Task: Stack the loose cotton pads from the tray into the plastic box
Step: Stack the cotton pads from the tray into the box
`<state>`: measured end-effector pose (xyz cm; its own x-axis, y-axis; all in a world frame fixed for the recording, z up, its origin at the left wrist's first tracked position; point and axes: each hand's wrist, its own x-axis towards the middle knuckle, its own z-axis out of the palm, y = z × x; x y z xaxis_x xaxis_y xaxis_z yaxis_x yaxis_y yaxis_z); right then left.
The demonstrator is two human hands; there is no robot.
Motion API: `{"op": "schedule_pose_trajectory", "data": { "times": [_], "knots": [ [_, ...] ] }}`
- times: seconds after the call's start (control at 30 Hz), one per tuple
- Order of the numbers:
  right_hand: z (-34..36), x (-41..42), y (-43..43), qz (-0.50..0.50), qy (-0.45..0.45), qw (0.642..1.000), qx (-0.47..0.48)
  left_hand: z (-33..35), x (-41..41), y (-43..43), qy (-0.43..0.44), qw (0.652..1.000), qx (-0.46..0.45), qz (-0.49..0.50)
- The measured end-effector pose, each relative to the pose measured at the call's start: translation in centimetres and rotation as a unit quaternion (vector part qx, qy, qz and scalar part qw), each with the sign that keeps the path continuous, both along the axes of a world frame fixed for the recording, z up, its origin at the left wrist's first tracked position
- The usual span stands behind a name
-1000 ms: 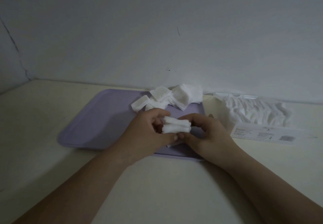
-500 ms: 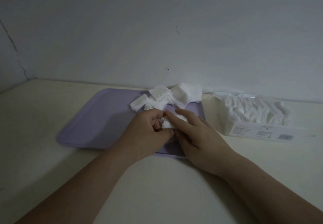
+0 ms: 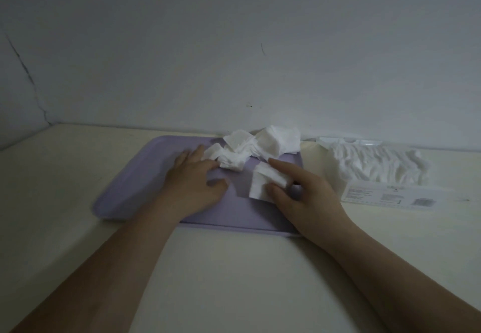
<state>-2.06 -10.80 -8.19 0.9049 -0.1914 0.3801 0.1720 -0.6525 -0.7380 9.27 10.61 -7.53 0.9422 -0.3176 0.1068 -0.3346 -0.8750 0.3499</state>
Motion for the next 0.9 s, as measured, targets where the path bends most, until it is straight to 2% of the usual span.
{"op": "schedule_pose_trajectory", "data": {
  "times": [0.07,0.13,0.23,0.3,0.37,0.43,0.5,0.57,0.67,0.9],
  "knots": [
    [0.0,0.0,-0.1,-0.003,0.009,1.000,0.013,-0.3,0.2,-0.2,0.023,1.000,0.005,-0.017],
    [0.0,0.0,0.0,-0.009,0.012,1.000,0.014,-0.5,0.2,-0.2,-0.008,1.000,-0.021,-0.015],
    [0.1,0.1,0.1,-0.016,0.015,1.000,0.020,-0.2,-0.4,0.3,-0.140,0.979,-0.150,0.018],
    [0.1,0.1,0.1,-0.016,0.018,0.999,0.031,0.6,-1.7,0.1,-0.165,0.947,-0.271,0.045],
    [0.1,0.1,0.0,-0.017,0.018,0.999,0.047,1.2,-3.1,-0.8,-0.066,0.908,-0.414,0.025],
    [0.2,0.2,0.0,-0.018,0.016,0.997,0.072,1.7,-4.4,-1.6,0.068,0.842,-0.533,-0.040],
    [0.1,0.3,-0.4,-0.023,0.016,0.994,0.103,1.8,-5.1,-2.0,0.169,0.800,-0.567,-0.101],
    [0.1,0.4,-0.7,-0.024,0.019,0.992,0.121,1.8,-5.6,-2.1,0.216,0.800,-0.542,-0.139],
    [-0.3,0.5,-1.0,0.012,0.029,0.990,0.135,1.3,-5.9,-2.1,0.237,0.822,-0.494,-0.154],
    [-0.5,0.7,-1.0,0.060,0.045,0.981,0.178,0.9,-5.9,-2.3,0.182,0.865,-0.452,-0.122]
  ]
}}
